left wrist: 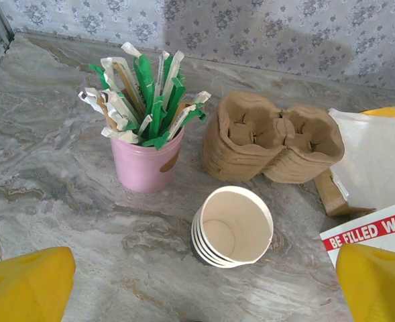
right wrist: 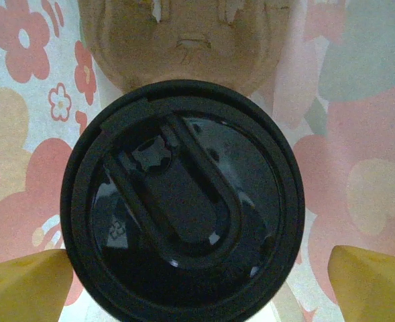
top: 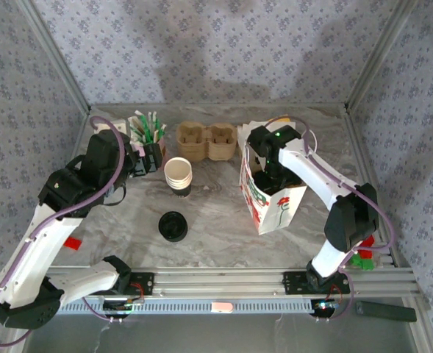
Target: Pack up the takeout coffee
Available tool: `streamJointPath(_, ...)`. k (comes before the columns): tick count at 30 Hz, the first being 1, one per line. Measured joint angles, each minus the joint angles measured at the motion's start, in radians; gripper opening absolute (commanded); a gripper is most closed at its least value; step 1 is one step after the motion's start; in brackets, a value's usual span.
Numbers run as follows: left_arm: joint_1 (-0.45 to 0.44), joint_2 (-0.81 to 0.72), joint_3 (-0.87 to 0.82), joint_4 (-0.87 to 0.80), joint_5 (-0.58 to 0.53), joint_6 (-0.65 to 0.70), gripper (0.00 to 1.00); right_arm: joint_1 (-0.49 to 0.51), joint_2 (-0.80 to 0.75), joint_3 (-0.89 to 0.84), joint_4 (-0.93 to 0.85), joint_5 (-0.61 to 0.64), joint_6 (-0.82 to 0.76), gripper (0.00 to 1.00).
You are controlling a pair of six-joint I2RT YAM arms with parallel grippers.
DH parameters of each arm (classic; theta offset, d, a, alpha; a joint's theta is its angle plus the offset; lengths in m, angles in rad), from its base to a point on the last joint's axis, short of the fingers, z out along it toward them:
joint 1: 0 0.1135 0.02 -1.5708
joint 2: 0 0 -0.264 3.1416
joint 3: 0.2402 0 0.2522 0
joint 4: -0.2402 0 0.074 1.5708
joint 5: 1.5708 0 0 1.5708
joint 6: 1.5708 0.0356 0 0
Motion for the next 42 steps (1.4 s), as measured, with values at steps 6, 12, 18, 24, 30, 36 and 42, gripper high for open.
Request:
streamJointPath(6, 0.000, 0.002, 0.000, 0.000, 0.000, 0.000, 1.00, 0.005, 0.000, 0.022, -0.010, 0.005, 0.000, 1.00)
streamJointPath(12, 0.000, 0.002, 0.000, 0.000, 0.000, 0.000, 1.00, 0.007, 0.000, 0.048, -0.029, 0.009, 0.000, 1.00)
streamJointPath(18, -0.001, 0.002, 0.000, 0.000, 0.000, 0.000, 1.00, 0.012, -0.003, 0.079, -0.049, 0.023, 0.000, 1.00)
streamJointPath(24, -0.005, 0.002, 0.000, 0.000, 0.000, 0.000, 1.00, 0.016, -0.006, 0.106, -0.066, 0.035, 0.000, 1.00)
streamJointPath(30, -0.006, 0.002, 0.000, 0.001, 0.001, 0.000, 1.00, 0.023, -0.011, 0.136, -0.086, 0.046, 0.000, 1.00)
streamJointPath(36, -0.007, 0.006, 0.006, 0.001, 0.001, 0.000, 1.00, 0.025, -0.014, 0.179, -0.111, 0.050, 0.000, 1.00)
streamJointPath(42, -0.010, 0.014, 0.010, 0.003, 0.001, 0.000, 1.00, 0.030, -0.014, 0.220, -0.138, 0.057, 0.000, 1.00)
